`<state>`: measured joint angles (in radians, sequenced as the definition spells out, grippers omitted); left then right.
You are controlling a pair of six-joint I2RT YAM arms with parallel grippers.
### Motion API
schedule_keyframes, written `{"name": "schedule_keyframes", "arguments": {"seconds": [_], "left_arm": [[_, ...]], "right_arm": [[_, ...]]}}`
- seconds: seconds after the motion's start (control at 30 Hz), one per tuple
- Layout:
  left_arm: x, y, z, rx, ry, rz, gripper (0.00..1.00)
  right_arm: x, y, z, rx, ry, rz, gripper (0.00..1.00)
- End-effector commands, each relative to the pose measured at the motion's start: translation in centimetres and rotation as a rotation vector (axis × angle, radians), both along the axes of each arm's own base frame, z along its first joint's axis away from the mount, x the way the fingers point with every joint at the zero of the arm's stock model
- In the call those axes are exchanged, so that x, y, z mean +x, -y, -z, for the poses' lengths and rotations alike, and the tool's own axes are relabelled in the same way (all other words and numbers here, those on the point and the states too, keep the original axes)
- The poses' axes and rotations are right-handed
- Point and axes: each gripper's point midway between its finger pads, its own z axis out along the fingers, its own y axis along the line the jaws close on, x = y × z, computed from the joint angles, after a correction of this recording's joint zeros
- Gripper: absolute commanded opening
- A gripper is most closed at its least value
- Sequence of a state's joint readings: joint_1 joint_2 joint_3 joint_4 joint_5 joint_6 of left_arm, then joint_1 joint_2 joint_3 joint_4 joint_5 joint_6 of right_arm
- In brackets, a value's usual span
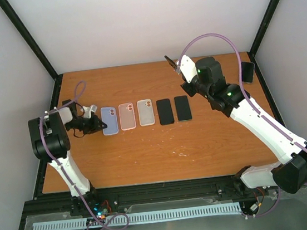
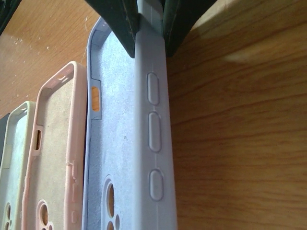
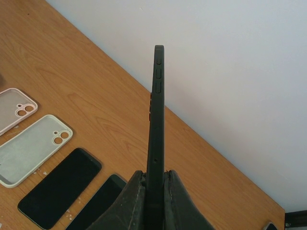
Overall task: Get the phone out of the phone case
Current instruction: Place the phone case at the center of the board.
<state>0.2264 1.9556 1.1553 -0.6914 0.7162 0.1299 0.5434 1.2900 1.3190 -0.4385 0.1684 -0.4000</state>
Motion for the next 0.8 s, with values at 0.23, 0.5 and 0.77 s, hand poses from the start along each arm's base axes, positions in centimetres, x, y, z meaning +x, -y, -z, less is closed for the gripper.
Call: {"name": "schedule_keyframes", "arguments": {"seconds": [0.23, 0.5, 0.77], "left_arm": [[1.7, -2.8, 2.0, 0.152, -0.009, -0.06, 0.18], [2.0, -3.9, 1.5, 0.207, -0.015, -0.116, 0.38], [3.2, -4.5, -1.5, 0.228, 0.044, -0.168, 0.56]], "right_arm": [[-0.1, 0.3, -1.9, 0.036, 0.061, 0.007, 0.03], [-0.2, 0.4, -2.1, 0.032, 0.068, 0.007, 0.03], [-0.2, 0.6, -2.8, 0.021, 0.089, 0.007, 0.03]]}}
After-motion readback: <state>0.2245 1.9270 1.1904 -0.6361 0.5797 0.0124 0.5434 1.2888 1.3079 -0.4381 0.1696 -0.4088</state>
